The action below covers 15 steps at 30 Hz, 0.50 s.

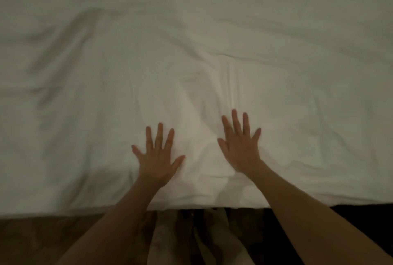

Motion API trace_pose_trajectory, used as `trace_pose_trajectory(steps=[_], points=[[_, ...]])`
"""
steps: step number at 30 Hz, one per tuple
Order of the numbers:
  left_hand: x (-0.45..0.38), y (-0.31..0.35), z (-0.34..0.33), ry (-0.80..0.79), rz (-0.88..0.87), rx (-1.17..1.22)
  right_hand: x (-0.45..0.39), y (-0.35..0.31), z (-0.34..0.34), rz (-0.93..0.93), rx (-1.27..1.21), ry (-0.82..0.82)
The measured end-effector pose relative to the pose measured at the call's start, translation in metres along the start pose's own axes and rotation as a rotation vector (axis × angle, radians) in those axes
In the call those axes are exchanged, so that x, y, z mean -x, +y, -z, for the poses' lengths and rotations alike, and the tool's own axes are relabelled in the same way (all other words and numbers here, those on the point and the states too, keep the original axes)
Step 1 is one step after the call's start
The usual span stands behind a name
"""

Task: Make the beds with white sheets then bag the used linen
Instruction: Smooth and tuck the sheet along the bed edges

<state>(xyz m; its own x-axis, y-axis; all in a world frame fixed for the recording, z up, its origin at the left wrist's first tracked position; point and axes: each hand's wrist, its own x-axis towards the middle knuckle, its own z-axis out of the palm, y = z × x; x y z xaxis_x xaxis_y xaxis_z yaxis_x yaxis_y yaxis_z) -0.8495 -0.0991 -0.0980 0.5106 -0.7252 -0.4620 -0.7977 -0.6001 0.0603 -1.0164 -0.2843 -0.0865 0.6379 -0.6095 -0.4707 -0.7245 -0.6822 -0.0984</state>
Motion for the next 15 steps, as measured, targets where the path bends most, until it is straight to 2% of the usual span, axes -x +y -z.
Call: trace_pose_trajectory(steps=[8, 10, 11, 13, 15], points=[[0.099, 0.014, -0.028, -0.187, -0.047, -0.027, 0.113, 0.013, -0.045, 0.003, 0.011, -0.109], [0.117, 0.016, -0.022, -0.272, -0.045, 0.023, 0.132, 0.014, -0.042, -0.012, -0.12, -0.095], [0.127, 0.019, -0.018, -0.277, -0.023, 0.129, 0.138, 0.013, -0.036, -0.055, -0.27, -0.061], [0.144, 0.034, -0.002, -0.261, 0.144, 0.556, 0.143, 0.011, -0.024, -0.238, -0.65, 0.13], [0.146, 0.051, 0.016, -0.281, 0.522, 1.163, 0.14, 0.014, -0.008, -0.552, -0.979, 0.257]])
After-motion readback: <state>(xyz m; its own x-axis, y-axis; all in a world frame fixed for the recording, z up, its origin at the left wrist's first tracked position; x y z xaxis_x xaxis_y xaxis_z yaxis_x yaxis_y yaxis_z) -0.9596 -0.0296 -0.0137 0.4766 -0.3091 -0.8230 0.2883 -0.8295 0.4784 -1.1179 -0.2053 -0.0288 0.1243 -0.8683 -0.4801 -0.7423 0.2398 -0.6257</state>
